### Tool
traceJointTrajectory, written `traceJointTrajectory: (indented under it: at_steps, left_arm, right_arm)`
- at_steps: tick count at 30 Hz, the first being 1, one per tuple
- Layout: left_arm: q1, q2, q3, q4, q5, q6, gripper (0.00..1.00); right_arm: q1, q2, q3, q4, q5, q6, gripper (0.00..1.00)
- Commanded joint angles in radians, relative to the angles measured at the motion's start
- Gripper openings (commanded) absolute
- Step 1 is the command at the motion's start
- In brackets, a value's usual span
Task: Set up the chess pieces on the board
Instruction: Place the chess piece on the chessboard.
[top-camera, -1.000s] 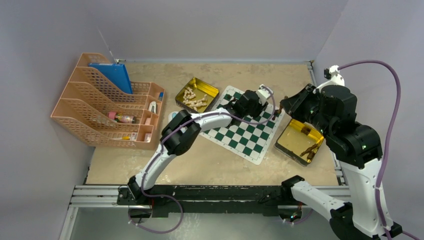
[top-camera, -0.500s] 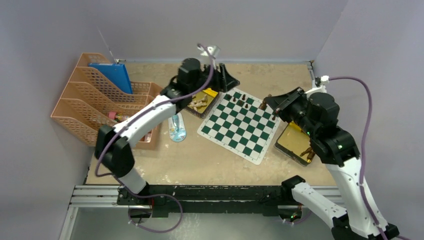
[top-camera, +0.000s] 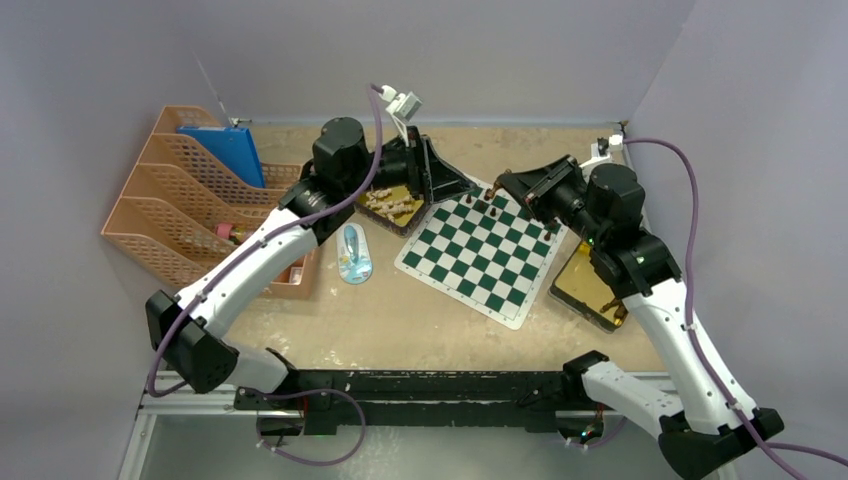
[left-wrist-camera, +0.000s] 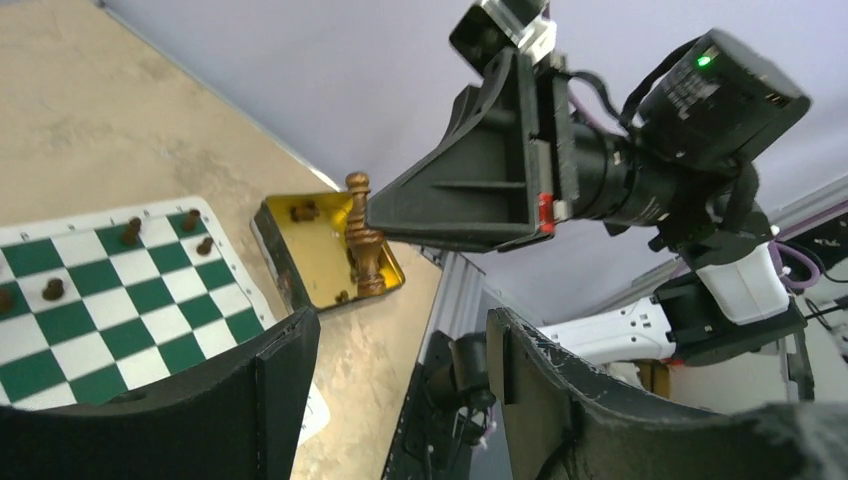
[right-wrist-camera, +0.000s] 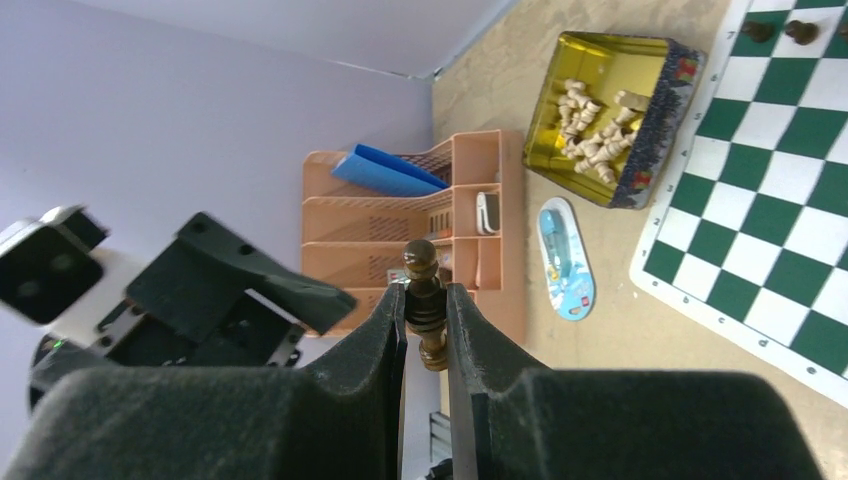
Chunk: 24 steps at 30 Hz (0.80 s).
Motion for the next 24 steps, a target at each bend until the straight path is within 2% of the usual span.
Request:
traceJointTrajectory:
  at_steps: [1,8,18,24]
  left_arm:
    - [0.004,0.044,0.018,-0.015,0.080,-0.021,0.62]
    - [0.004,0.125,0.072,0.009,0.132,-0.042,0.60]
    - [0.004,0.159,0.061,0.084,0.159,-0.118,0.54]
    - [0.004,0.171,0.073,0.096,0.162,-0.130,0.48]
  right_arm:
    - [0.005,0.005,0.011,0.117,-0.050,0.021,0.01]
    - [0.004,0.026,0.004,0.155,-0.090,0.016,0.01]
    - [0.005,0.039,-0.007,0.193,-0.106,0.016,0.02]
    - [0.005,0.046,0.003,0.188,-0.112,0.002,0.02]
